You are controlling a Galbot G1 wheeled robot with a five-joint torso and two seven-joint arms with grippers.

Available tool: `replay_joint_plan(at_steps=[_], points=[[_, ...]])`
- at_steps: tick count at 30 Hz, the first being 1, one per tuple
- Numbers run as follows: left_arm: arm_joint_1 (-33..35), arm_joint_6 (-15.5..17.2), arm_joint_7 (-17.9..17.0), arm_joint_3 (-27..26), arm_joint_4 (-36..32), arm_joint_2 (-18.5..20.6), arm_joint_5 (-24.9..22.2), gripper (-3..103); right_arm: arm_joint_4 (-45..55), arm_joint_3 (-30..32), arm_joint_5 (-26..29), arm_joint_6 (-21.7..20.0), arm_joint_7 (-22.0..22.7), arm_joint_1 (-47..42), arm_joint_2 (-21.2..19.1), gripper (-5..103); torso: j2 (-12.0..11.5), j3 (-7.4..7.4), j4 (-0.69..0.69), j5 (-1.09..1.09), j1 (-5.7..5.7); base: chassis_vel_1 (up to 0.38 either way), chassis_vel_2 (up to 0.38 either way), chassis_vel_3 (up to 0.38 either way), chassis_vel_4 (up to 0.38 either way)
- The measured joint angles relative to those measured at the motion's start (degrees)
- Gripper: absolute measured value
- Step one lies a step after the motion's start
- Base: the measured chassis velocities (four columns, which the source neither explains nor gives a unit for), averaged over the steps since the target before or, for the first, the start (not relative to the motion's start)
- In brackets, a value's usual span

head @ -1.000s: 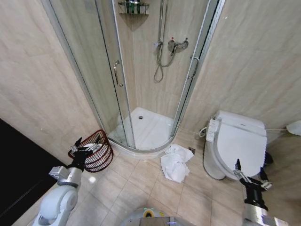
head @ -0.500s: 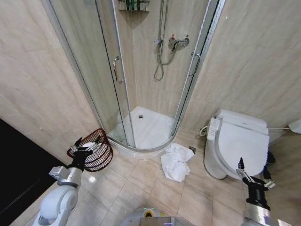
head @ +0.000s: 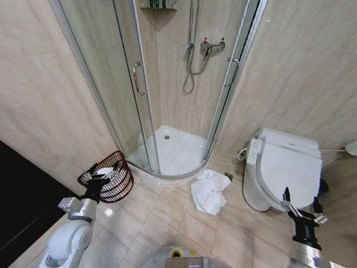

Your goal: Discard the used towel into the hamper.

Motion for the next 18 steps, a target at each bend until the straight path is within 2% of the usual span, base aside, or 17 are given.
replay_joint_plan(at_steps=[14,18], points=[[0.0,0.0,0.0,0.0,0.0,0.0,0.0,100,-0.33,0.16,-0.26,-0.42,0.26,0.24,-0.14,100,-3.58,-1.92,0.0,0.0,-1.67,0.0,0.0,0.0,0.0],[0.0,0.0,0.0,0.0,0.0,0.0,0.0,100,-0.46,0.23,-1.02,-1.03,1.51,0.34,-0.08,100,-4.66,-2.49,0.0,0.0,-2.16,0.0,0.0,0.0,0.0]])
